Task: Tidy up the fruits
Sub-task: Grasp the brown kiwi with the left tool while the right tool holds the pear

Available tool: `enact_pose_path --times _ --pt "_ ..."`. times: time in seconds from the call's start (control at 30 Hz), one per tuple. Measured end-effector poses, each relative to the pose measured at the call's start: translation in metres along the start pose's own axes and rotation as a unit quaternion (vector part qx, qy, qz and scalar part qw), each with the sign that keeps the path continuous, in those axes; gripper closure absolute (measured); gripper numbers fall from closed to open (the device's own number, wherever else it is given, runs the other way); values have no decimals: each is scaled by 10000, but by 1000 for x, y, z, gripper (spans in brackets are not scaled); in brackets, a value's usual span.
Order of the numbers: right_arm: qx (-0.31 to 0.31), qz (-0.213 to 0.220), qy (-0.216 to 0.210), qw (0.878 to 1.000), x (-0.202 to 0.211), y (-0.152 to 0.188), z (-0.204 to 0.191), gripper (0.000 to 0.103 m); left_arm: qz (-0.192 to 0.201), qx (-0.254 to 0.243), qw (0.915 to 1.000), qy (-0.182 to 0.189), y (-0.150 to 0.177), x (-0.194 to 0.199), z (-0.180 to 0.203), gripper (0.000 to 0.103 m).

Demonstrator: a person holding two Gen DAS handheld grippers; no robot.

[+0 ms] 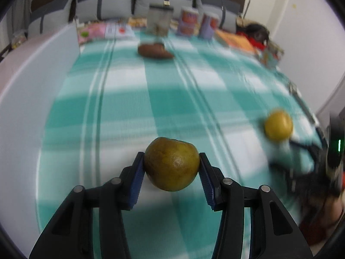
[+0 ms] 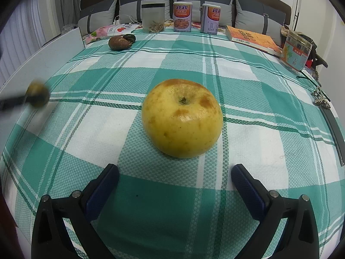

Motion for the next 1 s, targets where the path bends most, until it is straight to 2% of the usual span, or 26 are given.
enact_pose_path --times 0.03,0.1,0.2,0.4,0.67,0.83,1.0 --pt "-3 4 3 10000 0 0 0 0 -137 11 9999 -10 11 0 4 53" --pt "-9 12 11 10000 0 1 0 0 -103 77 9999 -39 20 5 6 53" --pt "-11 14 12 10000 0 1 0 0 -232 119 9996 -87 18 8 7 52" --pt "-11 13 11 10000 0 1 0 0 -321 -130 9992 -174 14 11 12 52" --pt "-13 13 13 10000 0 1 0 0 -406 -234 9988 -145 30 20 18 50" --pt "-23 7 7 10000 1 1 1 0 -310 -158 9991 -252 33 17 20 27" --pt "-279 -148 50 9995 14 16 7 0 -93 86 9988 -468 36 8 13 20"
Point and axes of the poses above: each gripper's, at about its wrist camera, not at the fingertips, and x roughly against the way its jaws point, z to its right, y to its underside, the point moved 4 cm from there along -x, roughly the way its jaws point, and after that the axes turned 13 degrees about -x, right-handed, at the moved point
